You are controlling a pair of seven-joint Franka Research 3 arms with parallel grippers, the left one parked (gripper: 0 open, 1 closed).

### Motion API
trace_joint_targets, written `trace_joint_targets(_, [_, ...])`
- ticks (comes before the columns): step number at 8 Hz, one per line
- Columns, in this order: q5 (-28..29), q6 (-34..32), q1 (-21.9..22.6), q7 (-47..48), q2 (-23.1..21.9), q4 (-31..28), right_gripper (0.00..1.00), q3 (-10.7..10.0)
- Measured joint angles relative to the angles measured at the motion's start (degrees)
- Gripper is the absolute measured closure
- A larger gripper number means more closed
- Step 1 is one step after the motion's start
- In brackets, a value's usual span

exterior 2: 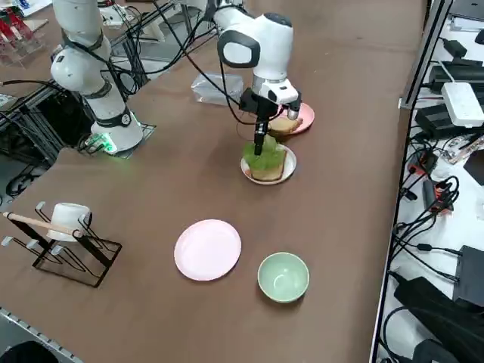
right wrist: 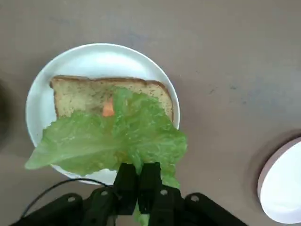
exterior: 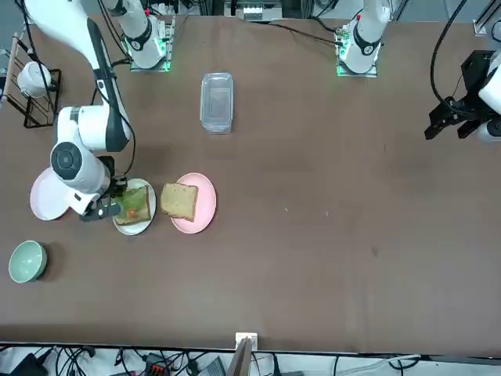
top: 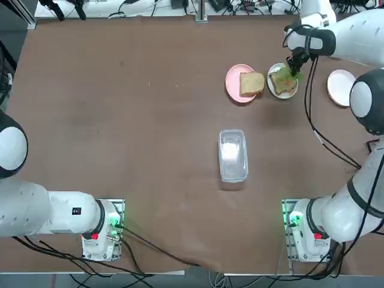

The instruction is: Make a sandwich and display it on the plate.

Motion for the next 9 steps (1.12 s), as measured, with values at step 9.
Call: trace_joint_targets(9, [-0.1, 3.0, -0.3, 0.0, 2.9, -0.1, 0.82, -0.1])
